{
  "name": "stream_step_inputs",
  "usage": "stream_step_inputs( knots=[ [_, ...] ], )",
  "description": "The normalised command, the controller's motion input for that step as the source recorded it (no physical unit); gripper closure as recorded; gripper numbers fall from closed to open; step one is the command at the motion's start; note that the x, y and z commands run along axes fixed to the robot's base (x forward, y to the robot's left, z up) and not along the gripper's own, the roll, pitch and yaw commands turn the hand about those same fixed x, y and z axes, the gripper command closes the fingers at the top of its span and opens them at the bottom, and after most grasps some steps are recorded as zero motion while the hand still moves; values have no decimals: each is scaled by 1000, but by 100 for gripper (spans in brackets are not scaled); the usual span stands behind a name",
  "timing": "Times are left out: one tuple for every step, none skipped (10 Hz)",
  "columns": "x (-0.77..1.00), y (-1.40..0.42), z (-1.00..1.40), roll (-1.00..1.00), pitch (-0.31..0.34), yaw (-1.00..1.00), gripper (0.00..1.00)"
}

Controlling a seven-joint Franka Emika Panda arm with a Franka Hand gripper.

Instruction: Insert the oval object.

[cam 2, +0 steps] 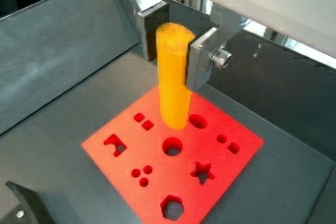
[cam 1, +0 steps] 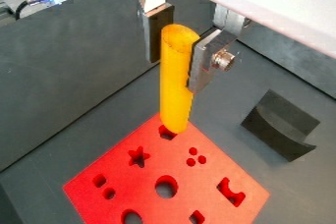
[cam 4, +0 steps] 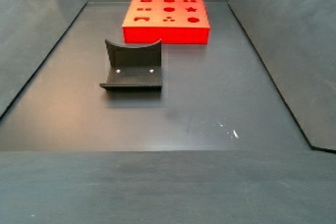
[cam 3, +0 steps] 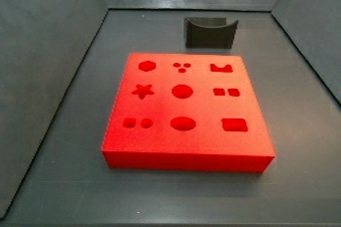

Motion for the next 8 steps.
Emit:
stream_step_inputs(
  knots=[
    [0, -51, -43, 0, -26, 0, 100],
    [197, -420, -57, 51, 0, 0, 100],
    [357, -529, -189, 30, -1, 0, 100],
    [203, -514, -280, 0, -110, 60, 100],
    [109, -480, -214, -41, -76, 194, 100],
    [23, -511, -414, 0, -53, 434, 100],
    [69, -489, -477, 0, -27, 589, 100],
    [131, -389, -471, 100, 0, 557, 100]
  ],
)
